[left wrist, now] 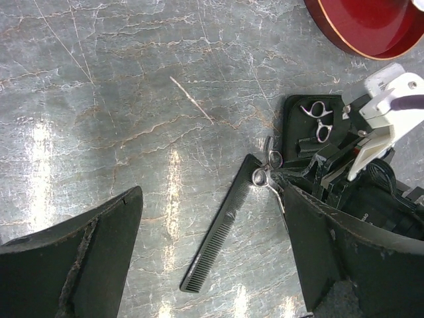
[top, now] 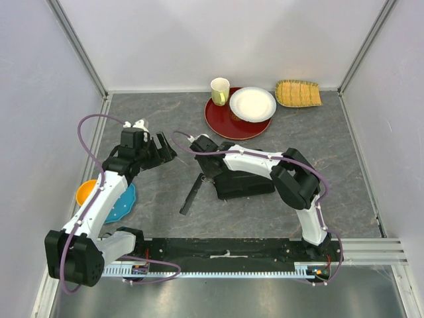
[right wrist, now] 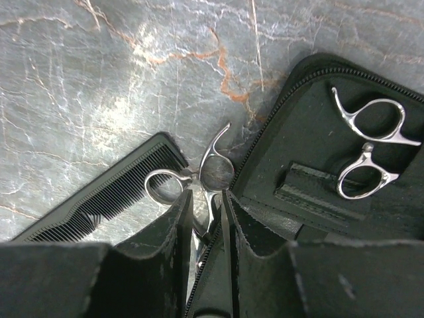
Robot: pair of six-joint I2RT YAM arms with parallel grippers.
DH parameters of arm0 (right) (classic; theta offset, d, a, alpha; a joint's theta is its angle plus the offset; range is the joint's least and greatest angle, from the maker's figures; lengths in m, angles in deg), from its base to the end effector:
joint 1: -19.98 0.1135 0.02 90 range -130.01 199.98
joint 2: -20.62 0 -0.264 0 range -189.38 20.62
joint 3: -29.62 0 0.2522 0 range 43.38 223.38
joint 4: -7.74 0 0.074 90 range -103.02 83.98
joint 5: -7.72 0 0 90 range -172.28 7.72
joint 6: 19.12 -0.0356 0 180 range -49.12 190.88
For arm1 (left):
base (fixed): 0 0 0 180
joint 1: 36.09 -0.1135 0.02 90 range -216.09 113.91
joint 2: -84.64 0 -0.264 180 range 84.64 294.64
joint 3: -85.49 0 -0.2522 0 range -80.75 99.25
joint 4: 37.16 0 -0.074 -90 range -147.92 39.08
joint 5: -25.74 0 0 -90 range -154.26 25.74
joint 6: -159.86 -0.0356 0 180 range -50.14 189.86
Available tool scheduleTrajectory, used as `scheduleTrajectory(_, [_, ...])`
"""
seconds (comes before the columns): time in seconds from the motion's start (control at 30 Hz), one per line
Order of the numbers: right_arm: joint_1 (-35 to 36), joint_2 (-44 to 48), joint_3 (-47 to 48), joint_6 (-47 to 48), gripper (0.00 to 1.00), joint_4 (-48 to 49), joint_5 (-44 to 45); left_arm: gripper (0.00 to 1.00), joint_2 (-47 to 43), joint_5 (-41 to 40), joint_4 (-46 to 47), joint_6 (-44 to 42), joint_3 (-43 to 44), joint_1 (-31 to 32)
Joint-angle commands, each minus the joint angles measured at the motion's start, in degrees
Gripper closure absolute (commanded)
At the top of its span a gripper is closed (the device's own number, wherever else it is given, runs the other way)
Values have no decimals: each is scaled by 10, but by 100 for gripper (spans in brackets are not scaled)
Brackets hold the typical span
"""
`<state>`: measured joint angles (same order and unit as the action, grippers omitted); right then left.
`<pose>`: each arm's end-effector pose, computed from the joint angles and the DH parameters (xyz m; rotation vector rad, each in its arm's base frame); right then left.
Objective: Sort the hair-cutting tools
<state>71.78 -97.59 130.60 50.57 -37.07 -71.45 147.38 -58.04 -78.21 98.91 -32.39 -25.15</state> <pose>0.2754 0.3391 0.1752 -0.6546 2.5506 0.1840 0.2280 -0.0480 0.2727 -0.3120 2.3203 -0.4786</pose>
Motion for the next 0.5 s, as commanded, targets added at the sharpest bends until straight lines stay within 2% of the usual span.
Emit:
scheduleTrajectory(0.0, [-8, 4, -14, -17, 69, -12, -18, 7, 6, 11, 26, 2, -4, -5])
scheduleTrajectory(0.27, [-22, -6, -29, -12, 69, -16, -28, 8, 17, 16, 32, 2, -7, -7])
scheduleTrajectory(0.47, [-22, -27, -20, -1, 73, -15, -42, 8, 19, 18, 32, 2, -6, -8])
